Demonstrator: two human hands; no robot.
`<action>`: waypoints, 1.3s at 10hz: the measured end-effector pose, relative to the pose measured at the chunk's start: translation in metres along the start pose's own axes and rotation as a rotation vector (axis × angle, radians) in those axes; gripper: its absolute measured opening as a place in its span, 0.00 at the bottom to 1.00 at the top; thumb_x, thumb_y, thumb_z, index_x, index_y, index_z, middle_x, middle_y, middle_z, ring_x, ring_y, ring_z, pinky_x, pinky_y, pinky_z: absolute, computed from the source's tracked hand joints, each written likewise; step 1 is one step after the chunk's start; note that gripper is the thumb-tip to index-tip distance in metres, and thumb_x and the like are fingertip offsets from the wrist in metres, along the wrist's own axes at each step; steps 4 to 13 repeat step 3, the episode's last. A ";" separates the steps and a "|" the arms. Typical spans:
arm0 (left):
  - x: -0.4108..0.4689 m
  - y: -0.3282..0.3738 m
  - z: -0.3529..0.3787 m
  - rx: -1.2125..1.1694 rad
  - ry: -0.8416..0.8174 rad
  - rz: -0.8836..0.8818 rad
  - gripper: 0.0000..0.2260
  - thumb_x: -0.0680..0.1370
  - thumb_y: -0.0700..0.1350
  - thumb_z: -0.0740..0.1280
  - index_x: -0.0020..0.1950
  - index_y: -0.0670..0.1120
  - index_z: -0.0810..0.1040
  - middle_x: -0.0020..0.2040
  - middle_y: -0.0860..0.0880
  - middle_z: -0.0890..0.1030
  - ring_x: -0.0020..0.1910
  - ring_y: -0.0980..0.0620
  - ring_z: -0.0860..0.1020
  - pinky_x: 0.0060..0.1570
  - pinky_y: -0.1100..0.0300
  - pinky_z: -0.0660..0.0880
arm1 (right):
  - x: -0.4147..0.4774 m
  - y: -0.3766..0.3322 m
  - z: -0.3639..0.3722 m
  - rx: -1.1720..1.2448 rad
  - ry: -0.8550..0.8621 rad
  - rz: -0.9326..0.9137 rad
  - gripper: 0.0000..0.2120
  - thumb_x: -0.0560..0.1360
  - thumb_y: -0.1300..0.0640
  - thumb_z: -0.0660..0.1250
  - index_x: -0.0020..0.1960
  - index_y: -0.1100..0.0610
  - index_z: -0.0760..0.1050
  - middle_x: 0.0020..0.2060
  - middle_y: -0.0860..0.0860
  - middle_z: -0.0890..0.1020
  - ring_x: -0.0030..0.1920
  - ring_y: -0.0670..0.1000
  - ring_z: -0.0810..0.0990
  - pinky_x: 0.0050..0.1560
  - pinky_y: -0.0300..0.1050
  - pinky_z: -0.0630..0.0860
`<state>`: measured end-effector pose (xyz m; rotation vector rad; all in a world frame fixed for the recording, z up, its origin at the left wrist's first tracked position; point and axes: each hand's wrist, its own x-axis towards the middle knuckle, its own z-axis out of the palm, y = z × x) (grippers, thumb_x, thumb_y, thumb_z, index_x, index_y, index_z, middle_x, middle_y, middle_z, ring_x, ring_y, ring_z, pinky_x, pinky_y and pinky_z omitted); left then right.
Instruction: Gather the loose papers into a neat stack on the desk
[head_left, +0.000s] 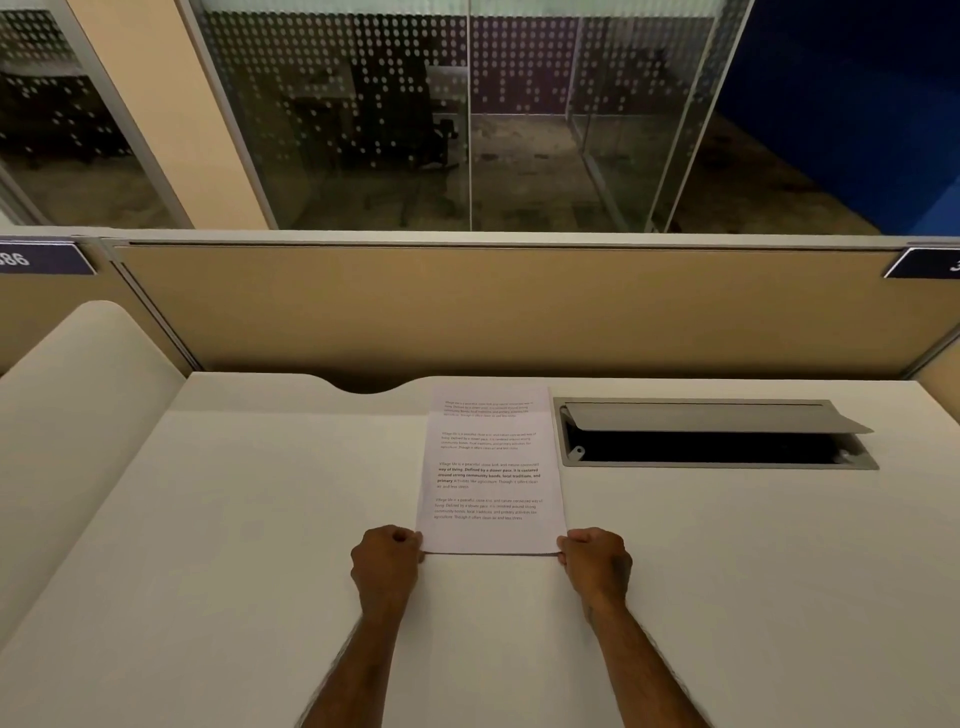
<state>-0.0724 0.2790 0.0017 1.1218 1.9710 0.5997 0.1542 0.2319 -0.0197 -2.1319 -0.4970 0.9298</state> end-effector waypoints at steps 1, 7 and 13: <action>0.001 -0.001 0.000 0.001 0.000 0.014 0.14 0.78 0.44 0.70 0.32 0.51 0.78 0.30 0.53 0.83 0.39 0.49 0.83 0.47 0.55 0.77 | 0.001 0.001 0.000 0.003 -0.004 -0.017 0.04 0.72 0.59 0.72 0.43 0.60 0.83 0.40 0.57 0.87 0.43 0.57 0.85 0.50 0.55 0.83; -0.005 -0.010 -0.008 0.015 0.011 0.022 0.11 0.77 0.48 0.71 0.35 0.50 0.80 0.30 0.52 0.84 0.37 0.50 0.84 0.49 0.54 0.79 | -0.010 -0.003 -0.010 -0.143 0.025 -0.051 0.09 0.75 0.57 0.67 0.46 0.62 0.83 0.43 0.57 0.87 0.42 0.56 0.82 0.46 0.47 0.81; -0.005 -0.010 -0.008 0.015 0.011 0.022 0.11 0.77 0.48 0.71 0.35 0.50 0.80 0.30 0.52 0.84 0.37 0.50 0.84 0.49 0.54 0.79 | -0.010 -0.003 -0.010 -0.143 0.025 -0.051 0.09 0.75 0.57 0.67 0.46 0.62 0.83 0.43 0.57 0.87 0.42 0.56 0.82 0.46 0.47 0.81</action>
